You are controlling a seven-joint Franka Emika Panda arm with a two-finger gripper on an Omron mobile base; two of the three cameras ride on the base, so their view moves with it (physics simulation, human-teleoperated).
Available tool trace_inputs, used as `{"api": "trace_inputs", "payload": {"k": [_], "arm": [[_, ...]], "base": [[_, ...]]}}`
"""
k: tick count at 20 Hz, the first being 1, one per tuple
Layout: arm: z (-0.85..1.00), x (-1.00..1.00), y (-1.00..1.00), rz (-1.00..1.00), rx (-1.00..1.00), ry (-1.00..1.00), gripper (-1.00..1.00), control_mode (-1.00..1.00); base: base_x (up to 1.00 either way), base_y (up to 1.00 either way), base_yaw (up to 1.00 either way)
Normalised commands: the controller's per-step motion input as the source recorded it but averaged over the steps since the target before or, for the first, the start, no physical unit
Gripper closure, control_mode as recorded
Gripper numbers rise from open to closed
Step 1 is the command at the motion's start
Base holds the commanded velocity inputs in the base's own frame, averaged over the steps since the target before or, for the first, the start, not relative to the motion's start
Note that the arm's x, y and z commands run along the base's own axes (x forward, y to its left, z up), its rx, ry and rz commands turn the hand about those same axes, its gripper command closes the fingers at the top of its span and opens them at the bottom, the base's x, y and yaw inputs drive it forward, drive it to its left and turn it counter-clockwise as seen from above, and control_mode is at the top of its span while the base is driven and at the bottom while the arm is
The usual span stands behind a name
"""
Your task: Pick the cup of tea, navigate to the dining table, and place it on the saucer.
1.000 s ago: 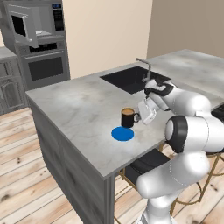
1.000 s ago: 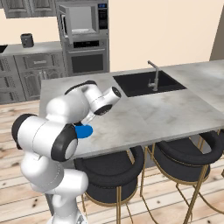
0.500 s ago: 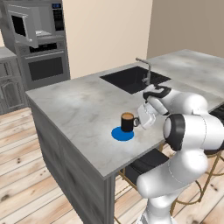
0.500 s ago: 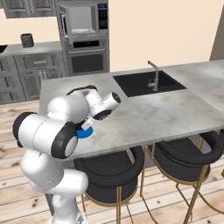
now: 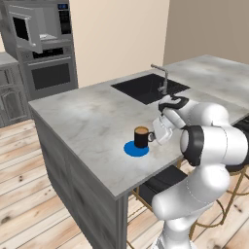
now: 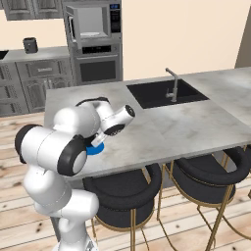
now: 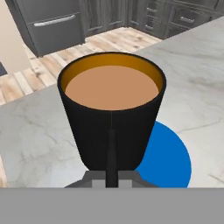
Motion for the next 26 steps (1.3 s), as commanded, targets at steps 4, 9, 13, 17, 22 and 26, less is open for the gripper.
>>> {"api": "trace_inputs", "payload": {"k": [4, 9, 13, 17, 22, 26], "arm": [[-0.1, 0.0, 0.0, 0.0, 0.0, 0.0, 1.0, -1.0], [-0.09, 0.0, 0.24, 0.0, 0.0, 0.0, 1.0, -1.0], [-0.04, 0.0, 0.2, 0.0, 0.0, 0.0, 1.0, -1.0], [0.0, 0.05, 0.01, 0.01, 0.0, 0.03, 1.0, -1.0], [-0.08, 0.12, 0.0, 0.0, 0.0, 0.01, 1.0, -1.0], [-0.2, 0.13, 0.0, 0.0, 0.0, 0.0, 1.0, -1.0]], "base": [[0.0, 0.0, 0.0], [0.0, 0.0, 0.0], [0.0, 0.0, 0.0], [0.0, 0.0, 0.0], [0.0, 0.0, 0.0], [0.0, 0.0, 0.0]]}}
